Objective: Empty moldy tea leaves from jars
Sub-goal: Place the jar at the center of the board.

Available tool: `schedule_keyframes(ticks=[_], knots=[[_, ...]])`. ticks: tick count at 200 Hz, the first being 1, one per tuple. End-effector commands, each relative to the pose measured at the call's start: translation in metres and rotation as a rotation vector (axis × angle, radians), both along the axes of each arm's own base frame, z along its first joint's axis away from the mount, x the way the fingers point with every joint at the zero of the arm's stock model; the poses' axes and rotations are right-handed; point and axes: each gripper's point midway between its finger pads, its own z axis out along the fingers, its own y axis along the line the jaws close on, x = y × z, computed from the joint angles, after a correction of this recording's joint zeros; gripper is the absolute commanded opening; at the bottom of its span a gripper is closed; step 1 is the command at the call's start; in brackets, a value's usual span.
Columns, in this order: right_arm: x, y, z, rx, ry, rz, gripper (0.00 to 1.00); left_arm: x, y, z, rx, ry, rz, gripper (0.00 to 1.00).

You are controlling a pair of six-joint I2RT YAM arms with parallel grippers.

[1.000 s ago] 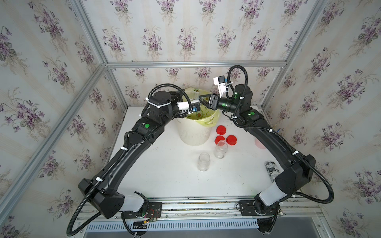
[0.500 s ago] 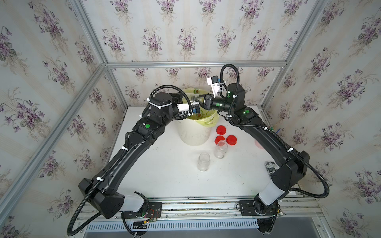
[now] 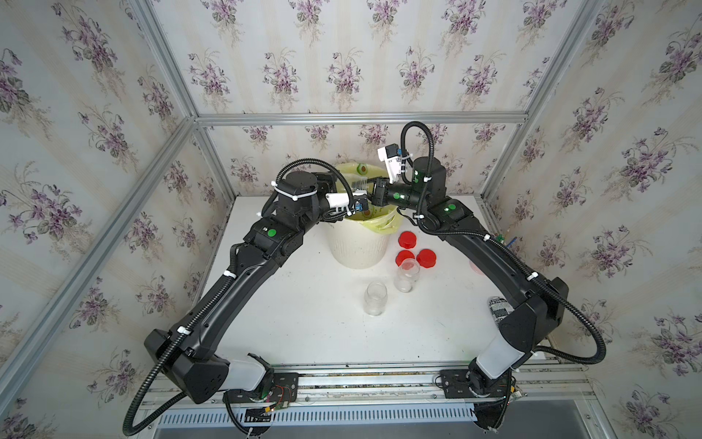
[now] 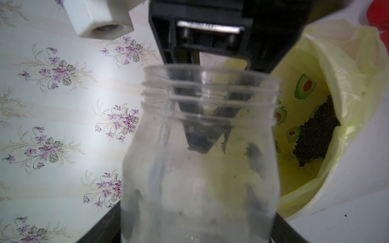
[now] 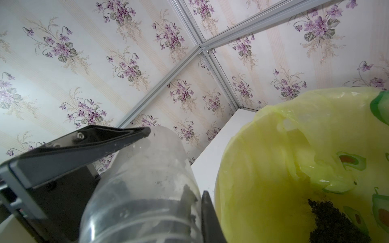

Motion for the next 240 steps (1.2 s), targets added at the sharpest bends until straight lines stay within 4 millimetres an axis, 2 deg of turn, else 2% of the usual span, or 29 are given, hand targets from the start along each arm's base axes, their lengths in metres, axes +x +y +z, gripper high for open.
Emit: schedule_keyframes(ticks=[1,26,72,89,92,101,137,160,187,210,216,240], knots=[[-0.023,0.009,0.005,0.01,-0.002,0.106,0.0,0.002,-0.008,0.022,-0.084,-0.062,-0.024,0.82],[-0.022,0.005,0.01,0.001,-0.023,0.084,0.0,0.002,-0.007,0.02,-0.084,-0.057,-0.018,0.84],[-0.014,-0.013,0.012,-0.018,-0.031,0.035,0.0,-0.002,-0.001,0.012,-0.108,-0.03,-0.026,0.99],[-0.014,-0.018,0.016,-0.021,-0.047,0.02,0.0,-0.008,0.002,0.009,-0.115,-0.021,-0.045,0.99],[-0.002,-0.031,0.016,-0.023,-0.05,-0.017,0.0,-0.009,0.003,0.01,-0.121,-0.021,-0.048,1.0],[0.003,-0.039,0.019,-0.023,-0.05,-0.034,0.0,-0.012,0.006,0.01,-0.138,-0.014,-0.054,0.99],[0.007,-0.051,0.02,-0.065,-0.061,-0.061,0.0,-0.013,0.028,0.022,-0.276,-0.016,-0.028,1.0],[-0.002,-0.055,0.018,-0.1,-0.068,-0.051,0.0,-0.011,0.049,0.03,-0.384,-0.037,0.027,1.0],[-0.01,-0.061,0.012,-0.162,-0.083,-0.077,0.0,-0.007,0.084,0.051,-0.612,-0.086,0.136,1.0],[-0.021,-0.057,0.004,-0.248,-0.097,-0.077,0.0,-0.001,0.104,0.049,-0.677,-0.115,0.224,1.0],[-0.037,-0.041,0.001,-0.269,-0.108,-0.034,0.0,0.001,0.108,0.051,-0.698,-0.126,0.247,1.0],[-0.056,-0.025,-0.016,-0.367,-0.114,-0.012,0.0,0.003,0.133,0.06,-0.808,-0.152,0.367,1.0]])
